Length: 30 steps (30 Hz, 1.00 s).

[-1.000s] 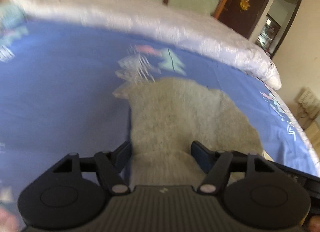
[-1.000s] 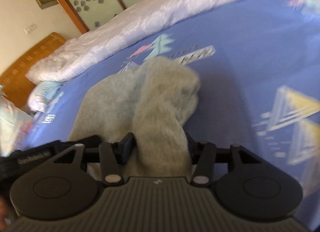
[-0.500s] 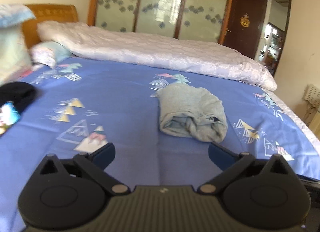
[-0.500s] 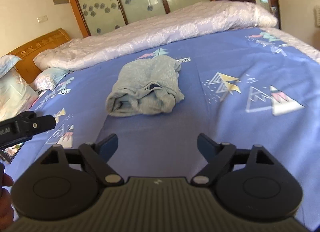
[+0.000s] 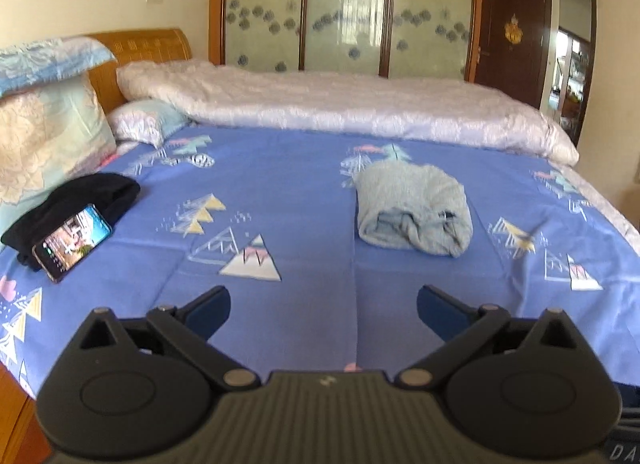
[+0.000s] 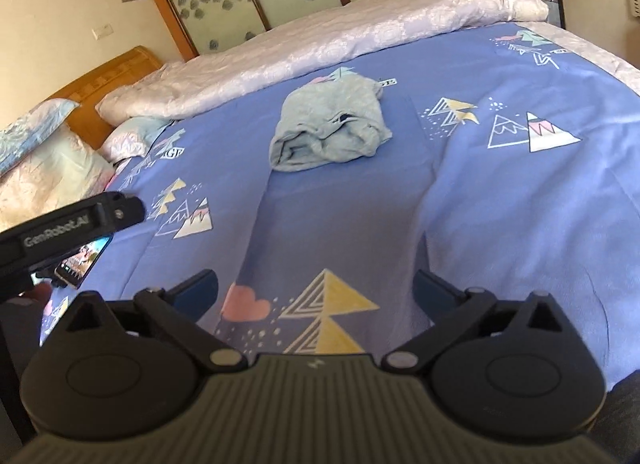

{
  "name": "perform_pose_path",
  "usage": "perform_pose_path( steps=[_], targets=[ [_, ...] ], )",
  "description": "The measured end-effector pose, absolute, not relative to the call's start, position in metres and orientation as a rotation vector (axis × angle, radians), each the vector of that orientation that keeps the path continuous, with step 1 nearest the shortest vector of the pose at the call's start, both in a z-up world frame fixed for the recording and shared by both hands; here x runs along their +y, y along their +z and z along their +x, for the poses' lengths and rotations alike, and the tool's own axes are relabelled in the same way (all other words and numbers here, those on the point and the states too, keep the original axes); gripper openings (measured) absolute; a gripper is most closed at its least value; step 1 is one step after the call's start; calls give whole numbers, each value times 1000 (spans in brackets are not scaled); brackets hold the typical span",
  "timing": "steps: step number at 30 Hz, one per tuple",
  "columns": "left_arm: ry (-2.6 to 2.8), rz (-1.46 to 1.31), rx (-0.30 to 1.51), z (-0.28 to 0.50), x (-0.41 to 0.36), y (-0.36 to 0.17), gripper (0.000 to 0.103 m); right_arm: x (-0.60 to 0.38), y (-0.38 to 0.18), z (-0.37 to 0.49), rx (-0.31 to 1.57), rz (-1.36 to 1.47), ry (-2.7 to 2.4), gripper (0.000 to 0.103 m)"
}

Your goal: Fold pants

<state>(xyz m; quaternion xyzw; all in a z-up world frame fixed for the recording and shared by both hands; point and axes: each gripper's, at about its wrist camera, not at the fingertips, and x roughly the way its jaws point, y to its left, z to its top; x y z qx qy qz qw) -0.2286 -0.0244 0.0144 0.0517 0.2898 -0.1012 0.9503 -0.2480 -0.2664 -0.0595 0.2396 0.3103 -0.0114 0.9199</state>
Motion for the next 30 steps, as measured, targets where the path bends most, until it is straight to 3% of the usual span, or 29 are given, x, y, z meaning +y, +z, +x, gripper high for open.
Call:
perform_pose_path(
  steps=[13, 30],
  targets=[
    [-170, 283, 625, -232, -37, -12, 103, -255, -74, -251, 708, 505, -26, 103],
    [-108, 297, 667, -226, -38, -24, 103, -265, -85, -250, 747, 563, -20, 103]
  ],
)
